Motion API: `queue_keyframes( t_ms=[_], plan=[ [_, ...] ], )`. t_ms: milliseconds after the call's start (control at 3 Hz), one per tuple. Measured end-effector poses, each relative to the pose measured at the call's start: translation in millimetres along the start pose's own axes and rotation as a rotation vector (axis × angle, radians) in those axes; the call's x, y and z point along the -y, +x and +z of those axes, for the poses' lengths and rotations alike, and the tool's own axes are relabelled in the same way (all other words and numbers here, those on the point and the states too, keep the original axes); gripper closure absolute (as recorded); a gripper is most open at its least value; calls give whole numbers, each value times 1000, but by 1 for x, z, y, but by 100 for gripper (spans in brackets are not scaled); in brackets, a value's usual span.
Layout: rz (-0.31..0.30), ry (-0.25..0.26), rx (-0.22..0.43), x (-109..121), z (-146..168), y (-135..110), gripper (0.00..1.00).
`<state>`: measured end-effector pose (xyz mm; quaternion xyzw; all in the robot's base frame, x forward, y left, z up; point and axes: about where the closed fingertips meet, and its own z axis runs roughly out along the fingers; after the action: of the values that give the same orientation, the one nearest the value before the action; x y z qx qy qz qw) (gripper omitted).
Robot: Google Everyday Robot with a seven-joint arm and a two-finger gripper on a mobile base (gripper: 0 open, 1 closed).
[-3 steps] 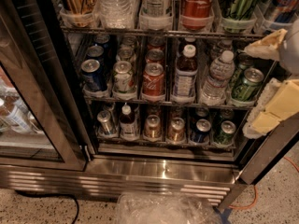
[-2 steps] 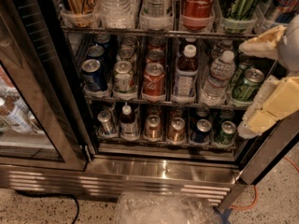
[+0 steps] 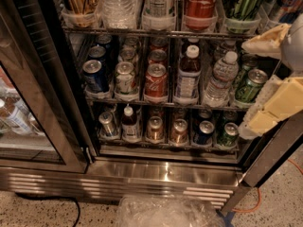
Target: Pick water bottle from top shelf of fridge
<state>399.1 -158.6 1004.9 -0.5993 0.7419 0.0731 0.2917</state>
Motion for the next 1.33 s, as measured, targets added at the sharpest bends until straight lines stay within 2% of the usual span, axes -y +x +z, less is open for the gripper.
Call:
queue_keyframes(
  t_ms=[333, 667, 1000, 1333],
  plan=[
    [8, 27, 71, -12, 10, -33, 0],
    [23, 62, 190, -21, 24, -83, 0],
    [-4, 54, 294, -12, 52, -131, 0],
    [-21, 25, 375, -1, 70, -160, 0]
  ],
)
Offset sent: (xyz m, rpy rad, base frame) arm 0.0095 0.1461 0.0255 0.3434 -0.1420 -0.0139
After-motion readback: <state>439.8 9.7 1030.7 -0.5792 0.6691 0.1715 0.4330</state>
